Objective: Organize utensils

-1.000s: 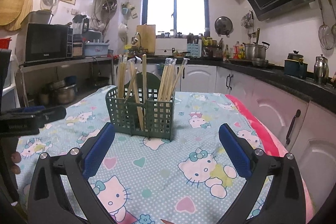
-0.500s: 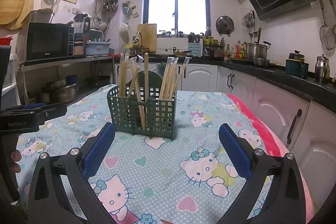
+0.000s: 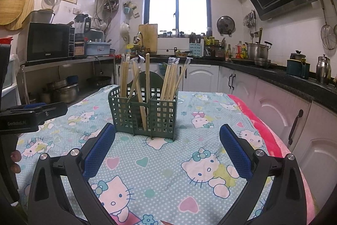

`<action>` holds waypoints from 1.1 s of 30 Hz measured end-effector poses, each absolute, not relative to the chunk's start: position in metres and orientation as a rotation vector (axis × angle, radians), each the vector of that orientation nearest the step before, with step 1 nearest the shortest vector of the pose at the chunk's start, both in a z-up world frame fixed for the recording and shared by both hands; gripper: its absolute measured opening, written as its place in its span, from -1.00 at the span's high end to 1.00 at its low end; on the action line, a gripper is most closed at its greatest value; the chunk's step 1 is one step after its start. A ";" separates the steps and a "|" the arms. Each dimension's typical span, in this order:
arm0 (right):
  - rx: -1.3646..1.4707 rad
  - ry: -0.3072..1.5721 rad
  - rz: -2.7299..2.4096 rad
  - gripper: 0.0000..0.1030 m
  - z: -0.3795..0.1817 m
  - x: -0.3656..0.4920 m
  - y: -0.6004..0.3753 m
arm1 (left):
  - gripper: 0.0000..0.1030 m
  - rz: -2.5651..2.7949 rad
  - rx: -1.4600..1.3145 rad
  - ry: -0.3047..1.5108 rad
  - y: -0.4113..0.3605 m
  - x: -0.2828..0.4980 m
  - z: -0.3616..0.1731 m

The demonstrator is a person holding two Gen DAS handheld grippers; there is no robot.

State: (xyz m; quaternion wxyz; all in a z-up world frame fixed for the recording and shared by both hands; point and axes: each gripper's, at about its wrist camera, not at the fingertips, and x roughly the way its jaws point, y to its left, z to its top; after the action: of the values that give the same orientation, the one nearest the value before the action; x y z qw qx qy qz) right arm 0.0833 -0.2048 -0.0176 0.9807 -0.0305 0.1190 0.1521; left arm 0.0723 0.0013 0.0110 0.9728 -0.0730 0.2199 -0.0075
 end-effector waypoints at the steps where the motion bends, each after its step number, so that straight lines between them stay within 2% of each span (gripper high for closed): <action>1: -0.061 0.240 0.308 -0.87 -0.018 0.083 -0.205 | -0.80 -0.016 -0.149 0.443 0.001 0.072 0.011; 23: -0.059 0.242 0.309 -0.87 -0.018 0.082 -0.204 | -0.80 -0.021 -0.152 0.448 0.002 0.072 0.011; 33: -0.053 0.246 0.287 -0.87 -0.018 0.083 -0.205 | -0.80 0.046 -0.169 0.519 0.011 0.080 0.000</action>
State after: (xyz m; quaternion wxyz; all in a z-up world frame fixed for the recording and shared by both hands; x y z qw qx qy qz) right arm 0.0828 -0.2052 -0.0182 0.9818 -0.0264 0.1223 0.1428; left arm 0.0803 0.0107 0.0001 0.9628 -0.0835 0.2562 0.0225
